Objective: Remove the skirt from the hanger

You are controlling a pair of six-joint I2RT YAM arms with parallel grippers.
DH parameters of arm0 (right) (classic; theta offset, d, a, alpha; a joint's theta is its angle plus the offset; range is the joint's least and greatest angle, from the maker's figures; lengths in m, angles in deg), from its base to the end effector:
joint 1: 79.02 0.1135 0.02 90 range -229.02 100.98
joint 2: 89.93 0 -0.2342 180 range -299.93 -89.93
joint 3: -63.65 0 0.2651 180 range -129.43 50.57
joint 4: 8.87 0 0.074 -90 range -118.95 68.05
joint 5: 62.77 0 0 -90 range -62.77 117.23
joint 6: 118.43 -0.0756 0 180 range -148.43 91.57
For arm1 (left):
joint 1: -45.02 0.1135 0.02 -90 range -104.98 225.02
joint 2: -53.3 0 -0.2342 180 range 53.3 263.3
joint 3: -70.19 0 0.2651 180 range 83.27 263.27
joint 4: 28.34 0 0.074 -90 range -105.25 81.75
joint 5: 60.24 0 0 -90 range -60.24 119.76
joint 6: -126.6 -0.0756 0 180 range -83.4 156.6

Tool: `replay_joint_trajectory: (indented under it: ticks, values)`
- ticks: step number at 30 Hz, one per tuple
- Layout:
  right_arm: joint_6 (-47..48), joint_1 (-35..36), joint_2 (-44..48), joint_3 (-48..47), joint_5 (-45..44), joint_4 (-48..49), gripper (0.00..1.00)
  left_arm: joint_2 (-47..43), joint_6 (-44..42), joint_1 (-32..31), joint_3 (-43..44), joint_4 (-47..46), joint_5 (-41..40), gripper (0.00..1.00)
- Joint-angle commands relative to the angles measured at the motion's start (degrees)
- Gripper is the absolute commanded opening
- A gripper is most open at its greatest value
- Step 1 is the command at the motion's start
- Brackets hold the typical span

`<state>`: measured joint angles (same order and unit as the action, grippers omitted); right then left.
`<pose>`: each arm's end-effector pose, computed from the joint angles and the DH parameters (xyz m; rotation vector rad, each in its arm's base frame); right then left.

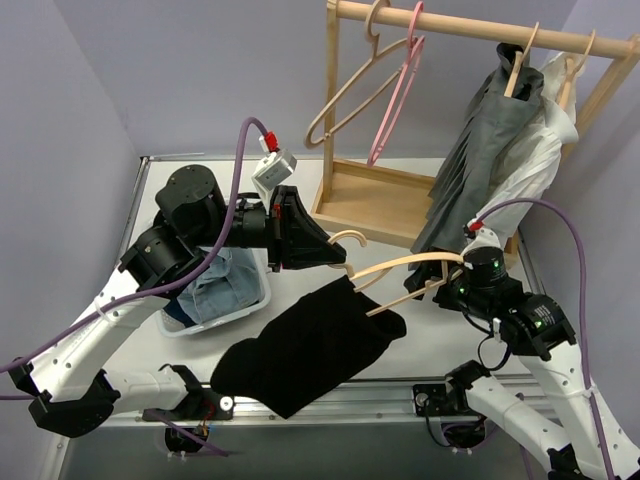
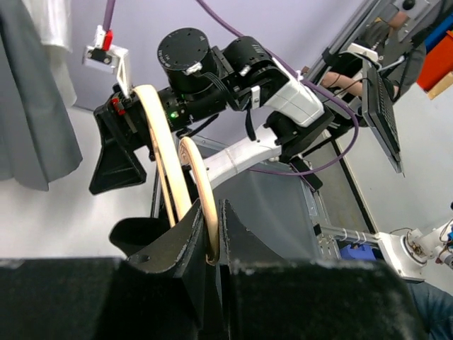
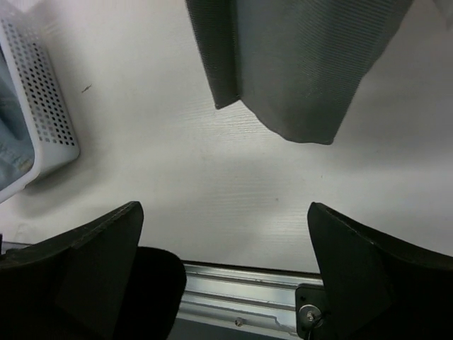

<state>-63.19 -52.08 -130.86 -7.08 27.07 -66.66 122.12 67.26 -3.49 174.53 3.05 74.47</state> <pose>0.1830 0.0928 0.3285 0.1468 2.1211 0.6527 0.1447 -0.2439 0.4951 0.9626 1.4953 -1.6295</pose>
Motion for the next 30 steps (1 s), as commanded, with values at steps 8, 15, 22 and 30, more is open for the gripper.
replay_joint_trajectory:
  ticks: [8, 15, 22, 30]
  values:
    - [-6.1, -0.1, -5.2, 4.7, -11.3, 5.0, 1.0, -3.9, -1.3, 0.3, 0.8, 3.2, -0.1, 0.02]
    - [-9.1, -0.6, -8.9, 8.2, -14.0, 7.8, 1.0, -6.9, -7.5, 0.7, 4.3, 13.1, -16.3, 0.02]
    - [-8.7, -1.5, -9.9, 8.7, -11.7, 8.1, 1.0, -8.2, -6.7, 0.8, 3.4, 11.0, -22.5, 0.02]
    - [-10.1, -1.6, -5.9, 5.1, -10.6, 2.7, 1.0, -7.0, -7.4, 0.8, 3.1, 8.0, -29.0, 0.02]
